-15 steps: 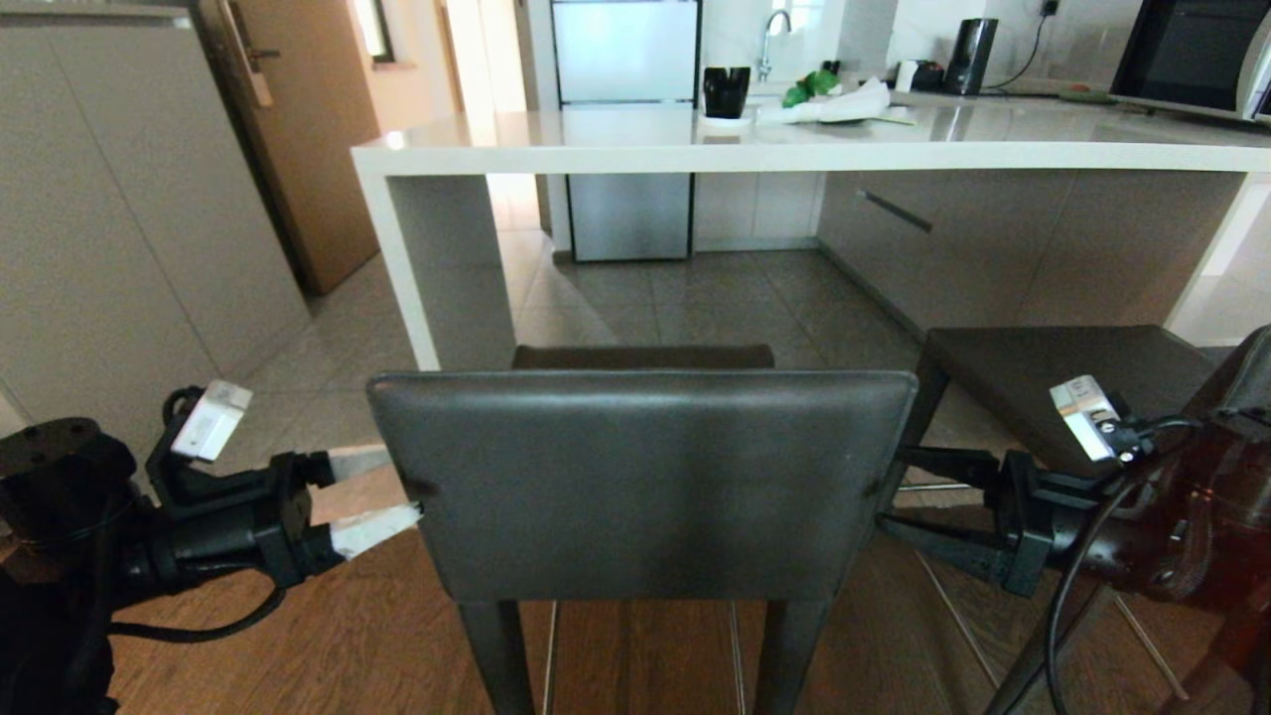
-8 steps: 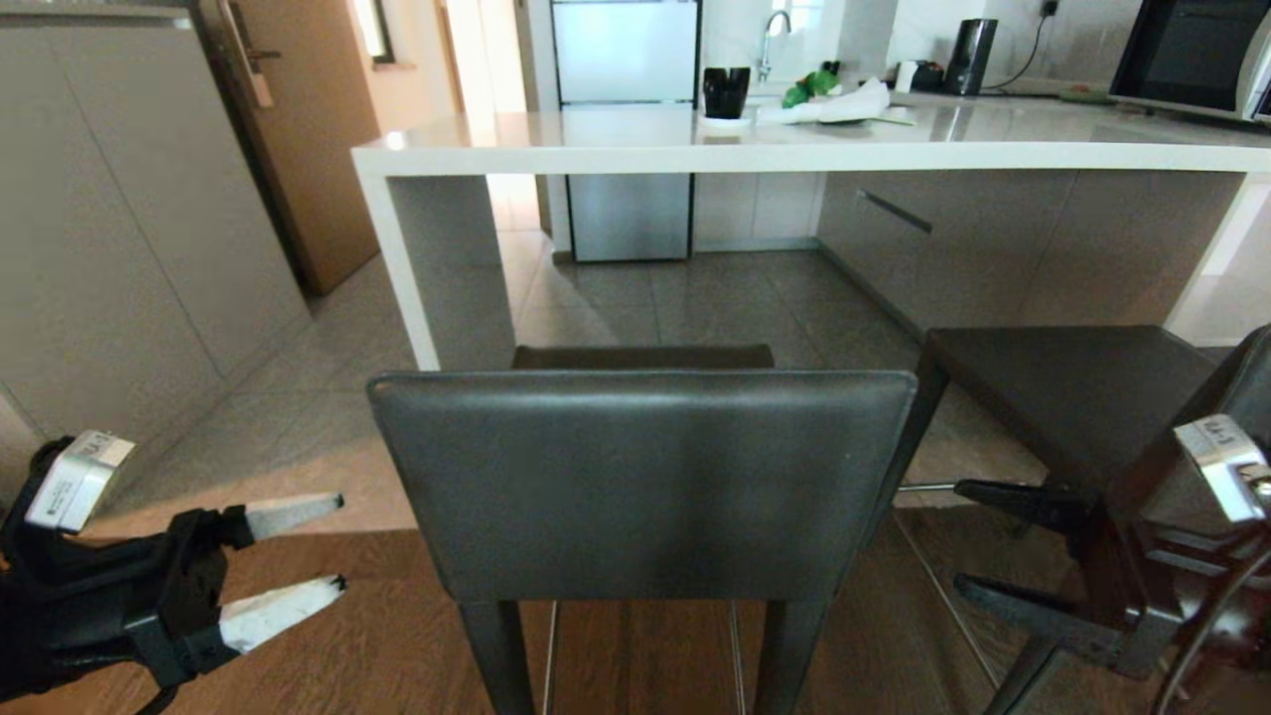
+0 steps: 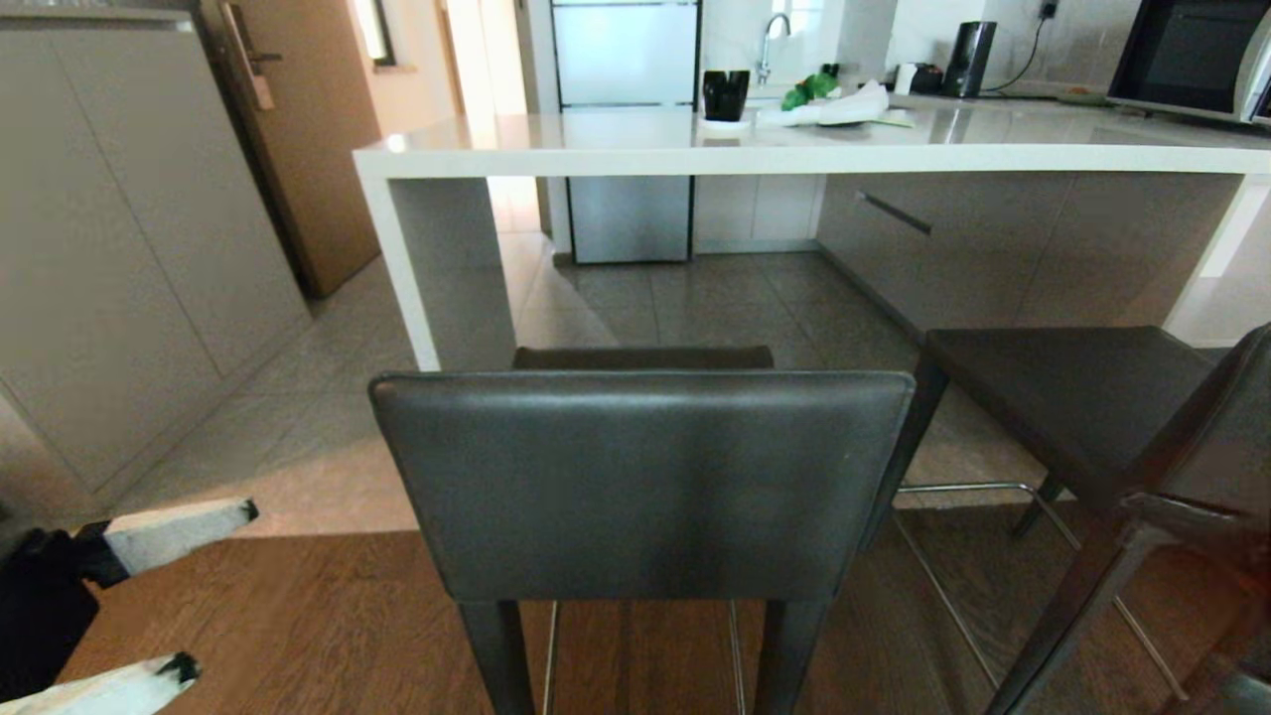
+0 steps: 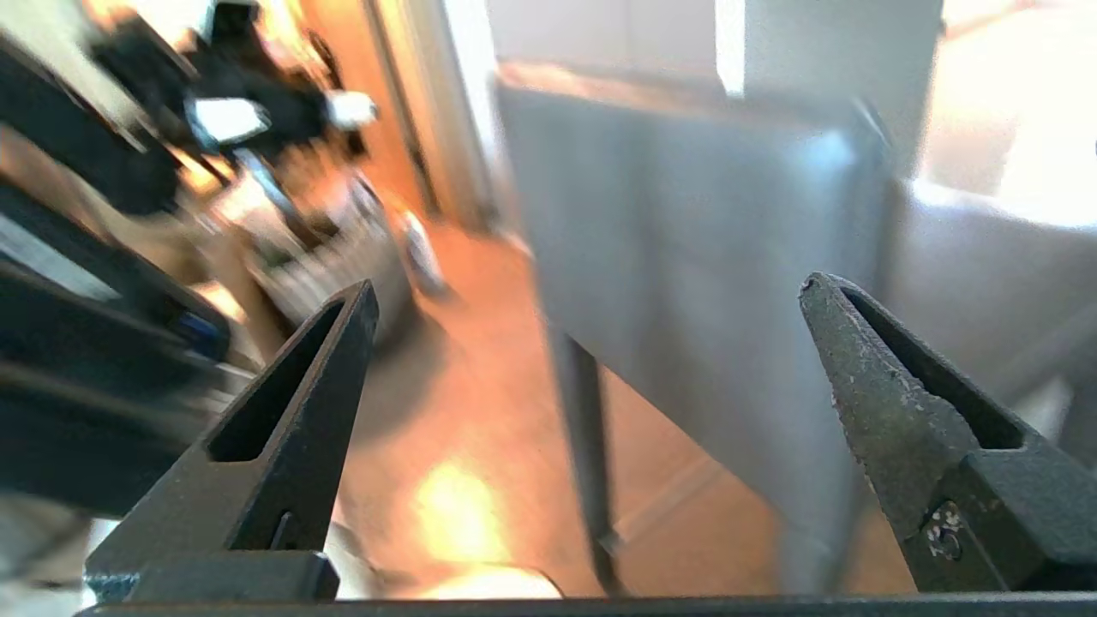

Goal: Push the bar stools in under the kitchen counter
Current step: Push the gray chair back under the dining table

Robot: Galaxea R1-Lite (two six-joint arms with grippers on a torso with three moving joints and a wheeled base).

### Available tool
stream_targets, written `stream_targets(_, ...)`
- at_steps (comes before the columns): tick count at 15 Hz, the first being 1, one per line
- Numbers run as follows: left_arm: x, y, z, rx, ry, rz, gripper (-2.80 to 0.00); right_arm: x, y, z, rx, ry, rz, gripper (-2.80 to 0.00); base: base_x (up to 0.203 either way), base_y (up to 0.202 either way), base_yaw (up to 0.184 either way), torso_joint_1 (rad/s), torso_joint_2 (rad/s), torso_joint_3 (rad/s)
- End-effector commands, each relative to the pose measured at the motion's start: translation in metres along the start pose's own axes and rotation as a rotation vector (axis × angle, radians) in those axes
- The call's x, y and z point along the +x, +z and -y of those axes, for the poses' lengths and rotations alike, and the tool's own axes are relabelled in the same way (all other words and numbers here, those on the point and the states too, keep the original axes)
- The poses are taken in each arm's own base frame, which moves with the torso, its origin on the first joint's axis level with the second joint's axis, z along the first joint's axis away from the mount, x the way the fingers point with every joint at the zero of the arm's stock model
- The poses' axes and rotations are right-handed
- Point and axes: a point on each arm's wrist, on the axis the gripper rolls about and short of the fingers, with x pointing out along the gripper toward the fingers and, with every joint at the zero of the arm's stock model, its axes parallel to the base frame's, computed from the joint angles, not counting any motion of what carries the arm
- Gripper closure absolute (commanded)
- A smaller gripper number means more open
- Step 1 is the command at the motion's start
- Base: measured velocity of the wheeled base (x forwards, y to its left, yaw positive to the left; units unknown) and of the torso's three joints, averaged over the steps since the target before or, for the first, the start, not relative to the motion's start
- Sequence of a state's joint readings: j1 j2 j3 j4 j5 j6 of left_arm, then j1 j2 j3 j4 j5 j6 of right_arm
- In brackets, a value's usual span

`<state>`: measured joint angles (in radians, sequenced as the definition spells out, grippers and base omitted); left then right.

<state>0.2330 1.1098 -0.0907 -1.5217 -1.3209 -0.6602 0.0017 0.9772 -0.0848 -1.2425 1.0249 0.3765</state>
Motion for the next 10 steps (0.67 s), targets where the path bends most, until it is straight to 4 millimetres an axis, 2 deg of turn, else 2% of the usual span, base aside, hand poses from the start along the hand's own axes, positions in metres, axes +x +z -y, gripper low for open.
stream_targets(1,-0.005,0.027,0.058,0.023,-0.105,0.047,-2.8,-0.021,0.022,-0.046,-0.122,0.06,0.108,-2.8,0.0,0.0,0.0,0.0,0.0,0.0)
stream_targets(3,-0.012,0.046,0.097,0.019,-0.191,0.076,-2.8,-0.036,0.035,-0.078,-0.127,0.087,0.139,-2.8,0.0,0.0,0.0,0.0,0.0,0.0)
stream_targets(4,-0.016,0.048,0.112,0.026,-0.214,0.088,-2.8,-0.043,0.038,-0.092,-0.112,0.091,0.138,-2.8,0.0,0.0,0.0,0.0,0.0,0.0)
stream_targets(6,-0.026,0.046,0.144,0.035,-0.253,0.113,-2.8,-0.059,0.041,-0.121,-0.078,0.095,0.128,-2.8,0.0,0.0,0.0,0.0,0.0,0.0)
stream_targets(8,-0.039,0.038,0.178,0.049,-0.298,0.127,-2.8,-0.074,0.035,-0.145,-0.086,0.105,0.136,-2.8,0.0,0.0,0.0,0.0,0.0,0.0)
stream_targets(10,-0.054,0.032,0.202,0.045,-0.368,0.126,-2.8,-0.083,0.031,-0.16,-0.081,0.119,0.151,-2.8,0.0,0.0,0.0,0.0,0.0,0.0)
